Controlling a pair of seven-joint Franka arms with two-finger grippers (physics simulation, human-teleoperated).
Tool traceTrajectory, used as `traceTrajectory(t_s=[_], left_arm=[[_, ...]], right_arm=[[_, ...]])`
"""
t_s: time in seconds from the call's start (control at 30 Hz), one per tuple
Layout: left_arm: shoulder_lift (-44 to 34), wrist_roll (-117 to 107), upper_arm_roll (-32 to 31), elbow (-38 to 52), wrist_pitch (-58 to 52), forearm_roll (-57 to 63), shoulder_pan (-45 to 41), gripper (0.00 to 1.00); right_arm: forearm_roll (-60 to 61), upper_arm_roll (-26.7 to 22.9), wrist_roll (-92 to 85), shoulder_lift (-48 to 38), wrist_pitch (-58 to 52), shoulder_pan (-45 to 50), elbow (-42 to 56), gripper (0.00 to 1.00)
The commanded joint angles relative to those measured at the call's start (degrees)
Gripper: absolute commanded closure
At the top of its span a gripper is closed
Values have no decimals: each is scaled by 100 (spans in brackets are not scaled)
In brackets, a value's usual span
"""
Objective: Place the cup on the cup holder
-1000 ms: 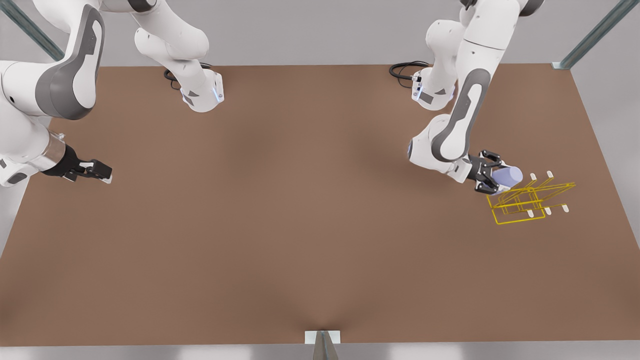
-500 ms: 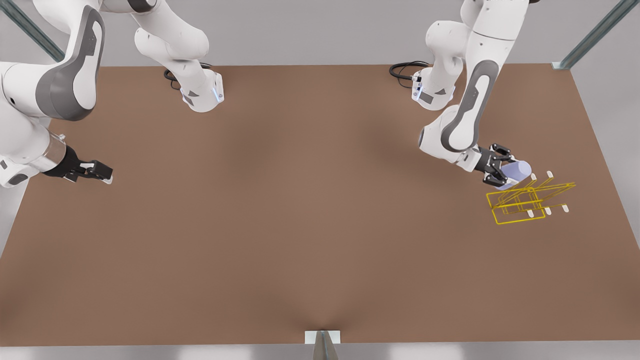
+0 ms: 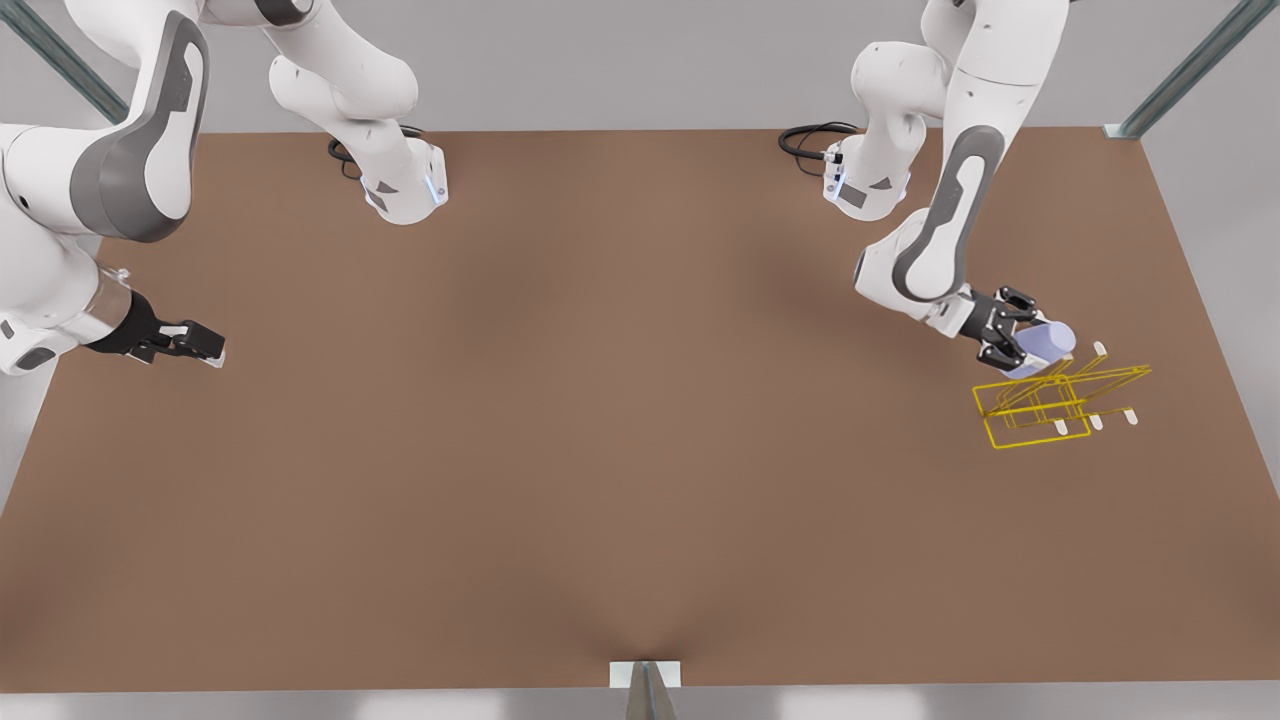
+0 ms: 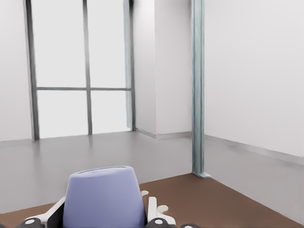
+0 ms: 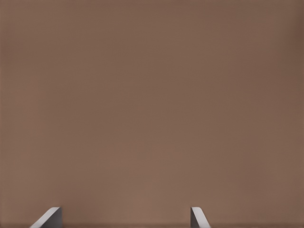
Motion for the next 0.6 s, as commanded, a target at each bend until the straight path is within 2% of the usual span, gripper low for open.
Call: traceTrajectory(t_s=[0.0,0.23,0.53,0.57], left_arm=[[11,-587,94,-14,60,233,23,23],[134,-692,437,-14,227,725,49,23],[266,-894,552,-5,394,1235,313,23],[292,-877,552,-5,385,1235,313,0]], right_arm=[[7,-2,-7,-6,-4,2,3,0],[7,-2,2,-6,-4,2,-6,0],[16,-2,2,-6,-4,2,-6,0],[16,-2,2,-6,-4,10,-6,0]])
